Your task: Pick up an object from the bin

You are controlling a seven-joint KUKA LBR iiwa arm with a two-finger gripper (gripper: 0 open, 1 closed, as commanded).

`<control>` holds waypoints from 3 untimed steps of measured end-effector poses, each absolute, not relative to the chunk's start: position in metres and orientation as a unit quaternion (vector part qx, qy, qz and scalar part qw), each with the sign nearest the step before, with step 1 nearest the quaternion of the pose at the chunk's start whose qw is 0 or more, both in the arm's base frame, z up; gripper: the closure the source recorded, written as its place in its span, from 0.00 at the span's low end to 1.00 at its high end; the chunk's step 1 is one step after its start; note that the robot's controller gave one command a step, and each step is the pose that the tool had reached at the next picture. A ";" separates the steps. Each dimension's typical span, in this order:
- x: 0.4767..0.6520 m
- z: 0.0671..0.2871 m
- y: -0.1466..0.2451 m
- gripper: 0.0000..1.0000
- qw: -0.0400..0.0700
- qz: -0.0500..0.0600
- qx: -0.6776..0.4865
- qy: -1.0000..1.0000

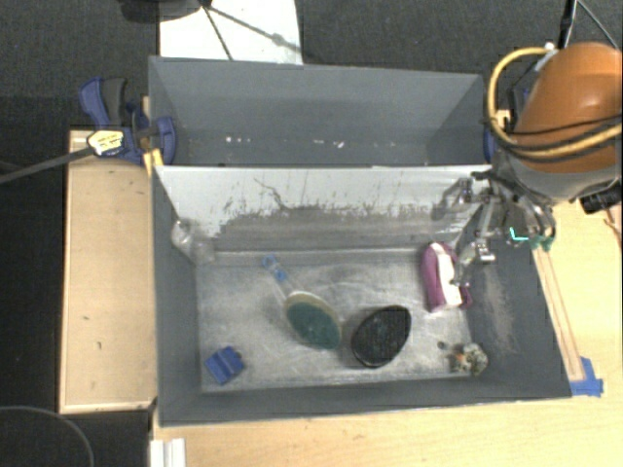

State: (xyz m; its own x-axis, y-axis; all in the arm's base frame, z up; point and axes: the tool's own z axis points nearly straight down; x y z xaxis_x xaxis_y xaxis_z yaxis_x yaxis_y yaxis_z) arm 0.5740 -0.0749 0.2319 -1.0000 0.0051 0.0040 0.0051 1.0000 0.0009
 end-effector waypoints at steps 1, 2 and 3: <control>0.582 0.075 -0.079 0.00 0.002 -0.001 0.104 -0.995; 0.536 0.179 -0.055 0.00 -0.004 0.001 0.186 -0.983; 0.515 0.117 0.078 0.00 0.000 -0.002 0.145 -0.989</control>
Offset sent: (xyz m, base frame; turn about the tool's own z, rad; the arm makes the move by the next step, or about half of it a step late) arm 0.0096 -0.0043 -0.1531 -0.2148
